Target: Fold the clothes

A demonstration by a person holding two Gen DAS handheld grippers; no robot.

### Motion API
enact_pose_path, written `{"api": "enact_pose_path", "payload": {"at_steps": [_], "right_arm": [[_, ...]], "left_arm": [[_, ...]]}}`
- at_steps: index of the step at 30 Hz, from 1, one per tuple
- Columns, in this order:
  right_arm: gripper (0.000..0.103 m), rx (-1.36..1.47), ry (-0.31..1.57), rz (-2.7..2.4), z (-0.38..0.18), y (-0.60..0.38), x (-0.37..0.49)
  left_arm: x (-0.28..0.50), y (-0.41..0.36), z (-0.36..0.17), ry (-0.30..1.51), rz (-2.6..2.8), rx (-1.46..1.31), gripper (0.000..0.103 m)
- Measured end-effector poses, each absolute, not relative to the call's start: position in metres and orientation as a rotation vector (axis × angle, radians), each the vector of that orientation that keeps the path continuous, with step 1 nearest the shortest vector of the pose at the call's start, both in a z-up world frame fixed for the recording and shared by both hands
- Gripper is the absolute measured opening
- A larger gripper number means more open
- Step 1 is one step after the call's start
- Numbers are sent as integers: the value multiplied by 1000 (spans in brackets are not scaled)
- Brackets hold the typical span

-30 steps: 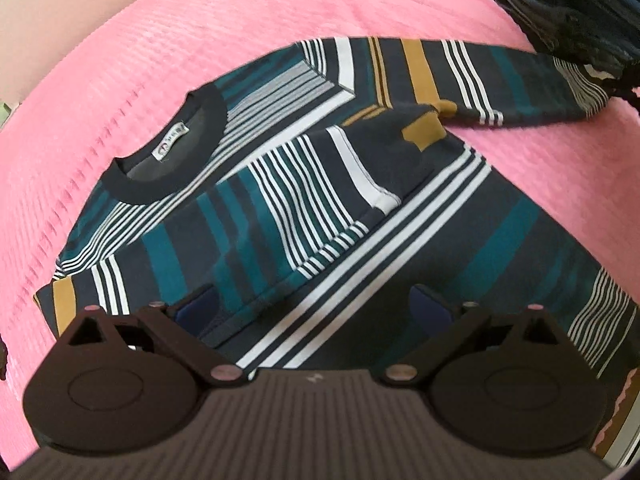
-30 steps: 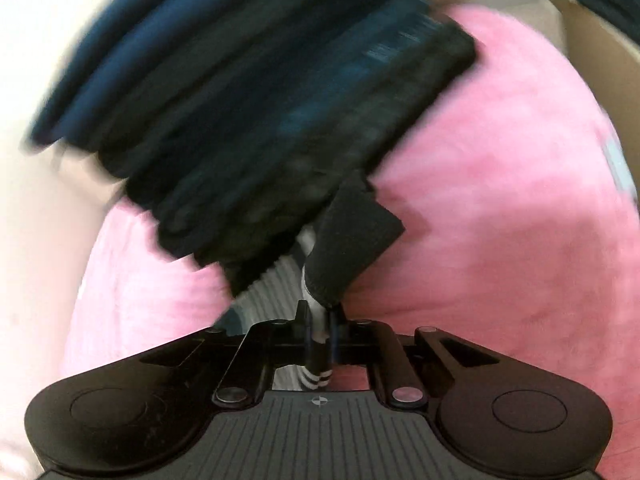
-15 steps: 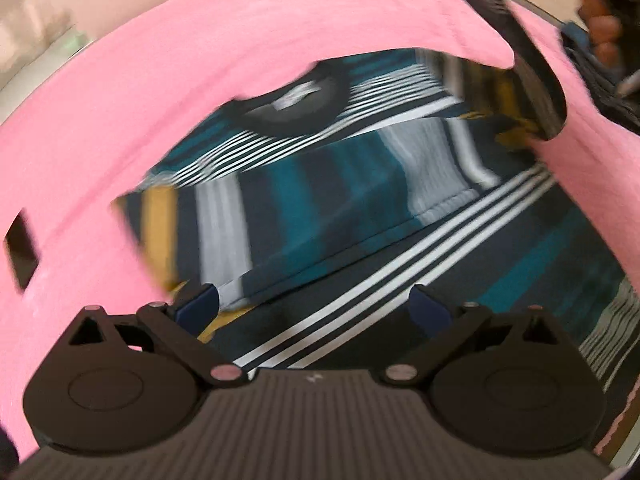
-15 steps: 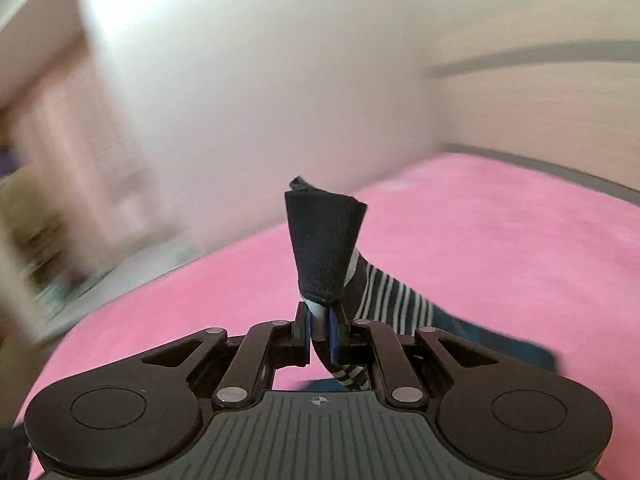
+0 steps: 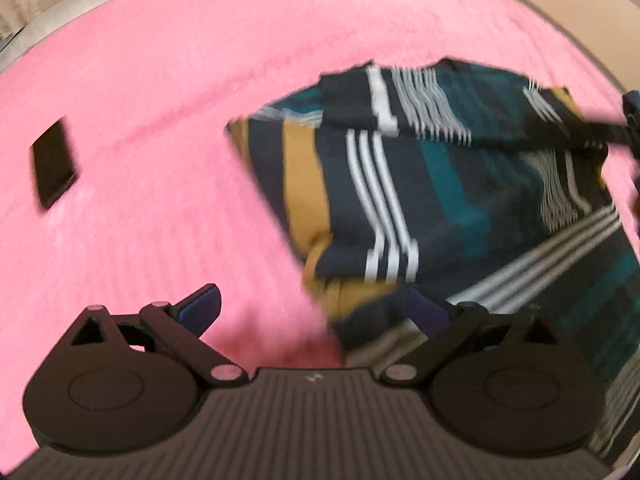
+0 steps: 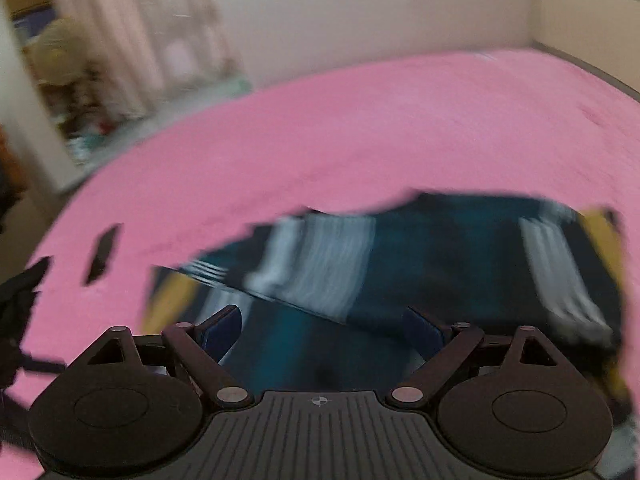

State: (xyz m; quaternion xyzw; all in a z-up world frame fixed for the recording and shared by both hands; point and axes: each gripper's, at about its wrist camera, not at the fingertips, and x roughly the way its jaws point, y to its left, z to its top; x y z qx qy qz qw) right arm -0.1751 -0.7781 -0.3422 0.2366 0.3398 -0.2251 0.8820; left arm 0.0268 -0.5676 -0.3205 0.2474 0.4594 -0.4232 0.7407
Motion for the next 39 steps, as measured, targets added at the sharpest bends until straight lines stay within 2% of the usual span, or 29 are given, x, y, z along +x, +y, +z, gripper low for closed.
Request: {"api": "enact_pose_path", "payload": {"at_steps": [8, 10, 12, 14, 15, 16, 17, 23, 28, 39], "right_arm": [[90, 543, 745, -732, -347, -836, -261], [90, 534, 753, -741, -353, -844, -267], [90, 528, 767, -742, -362, -852, -267], [90, 526, 786, -742, -369, -858, -268], [90, 525, 796, -742, -372, -861, -269], [90, 527, 802, -743, -376, -865, -270], [90, 531, 805, -742, -379, -867, -270], [90, 535, 822, -728, -385, -878, -273], [90, 517, 860, -716, -387, -878, -269], [90, 442, 848, -745, -384, -890, -268]], "left_arm": [[84, -672, -345, 925, -1030, 473, 63], [98, -694, -356, 945, -1012, 466, 57], [107, -712, -368, 980, -989, 485, 47], [112, -726, -379, 1011, -975, 510, 30], [112, -727, -381, 1016, -980, 511, 26], [111, -728, -380, 1009, -983, 514, 16], [108, -728, -378, 987, -974, 536, 0], [90, -699, -324, 821, -985, 457, 0], [87, -682, -339, 925, -946, 450, 0], [89, -670, -345, 942, -905, 472, 0]]}}
